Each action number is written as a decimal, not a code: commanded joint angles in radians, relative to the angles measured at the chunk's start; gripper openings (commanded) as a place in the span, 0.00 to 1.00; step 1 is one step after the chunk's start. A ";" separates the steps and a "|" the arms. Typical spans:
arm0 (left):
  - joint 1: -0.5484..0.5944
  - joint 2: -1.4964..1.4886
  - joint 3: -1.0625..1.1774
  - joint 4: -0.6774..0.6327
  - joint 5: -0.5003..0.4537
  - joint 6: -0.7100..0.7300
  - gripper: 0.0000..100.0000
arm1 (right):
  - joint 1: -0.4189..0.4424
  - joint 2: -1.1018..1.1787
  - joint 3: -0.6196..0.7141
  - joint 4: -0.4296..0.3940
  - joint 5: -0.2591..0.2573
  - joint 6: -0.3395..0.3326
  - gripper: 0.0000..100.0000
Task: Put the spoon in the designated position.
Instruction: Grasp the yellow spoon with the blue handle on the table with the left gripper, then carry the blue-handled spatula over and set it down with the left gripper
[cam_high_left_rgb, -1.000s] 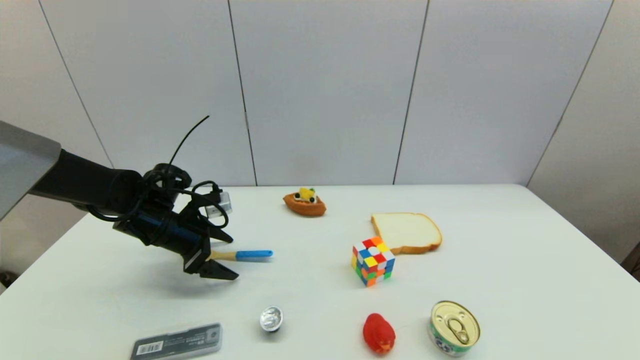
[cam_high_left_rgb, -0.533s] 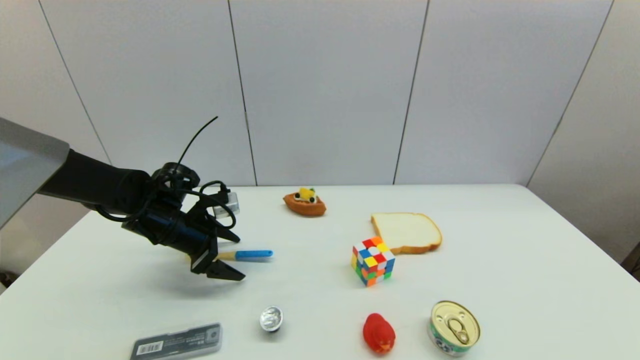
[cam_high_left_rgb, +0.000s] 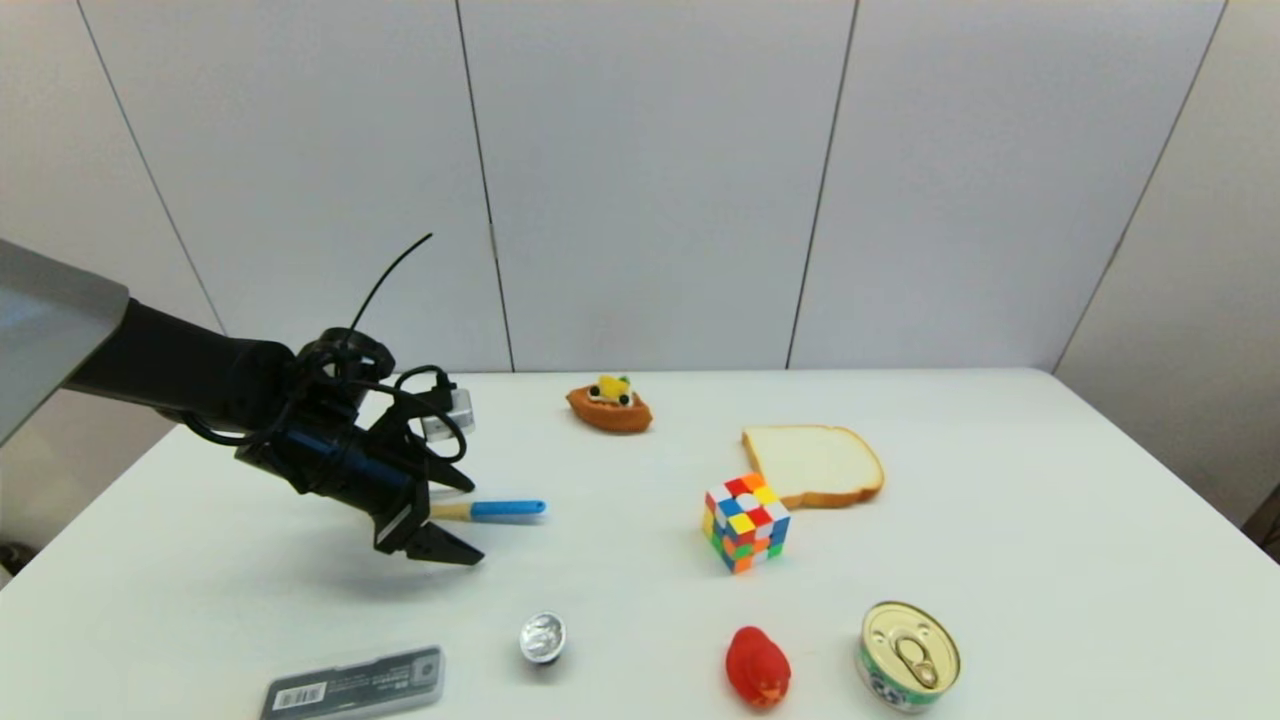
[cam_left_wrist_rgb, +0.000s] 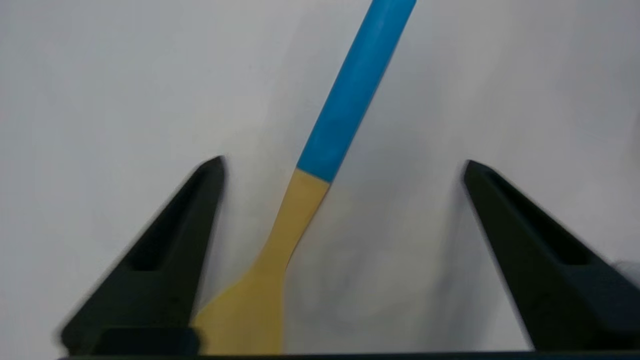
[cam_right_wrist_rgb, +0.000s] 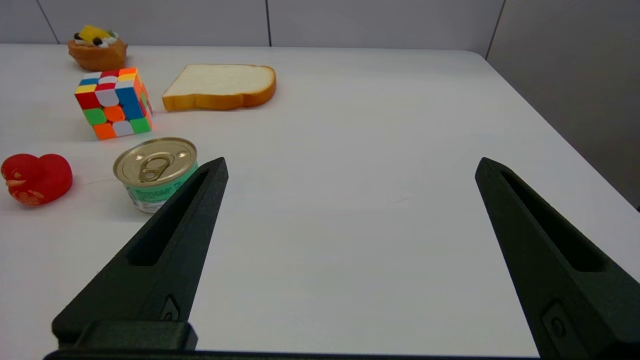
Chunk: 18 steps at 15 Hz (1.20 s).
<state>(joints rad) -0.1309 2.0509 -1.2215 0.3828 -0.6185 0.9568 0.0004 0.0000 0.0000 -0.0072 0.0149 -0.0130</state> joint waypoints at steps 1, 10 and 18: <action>0.002 -0.005 0.007 0.004 0.003 0.010 0.00 | 0.000 0.002 0.000 0.000 0.000 -0.001 1.00; -0.003 -0.012 -0.007 -0.002 0.002 0.003 0.00 | 0.000 0.002 0.000 0.000 0.000 -0.001 1.00; -0.064 -0.046 -0.196 -0.004 -0.012 -0.133 0.00 | 0.000 0.002 0.000 0.000 0.000 -0.001 1.00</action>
<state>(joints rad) -0.1591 2.0153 -1.3540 0.3794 -0.6264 0.8768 0.0000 0.0000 0.0000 -0.0070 0.0149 -0.0134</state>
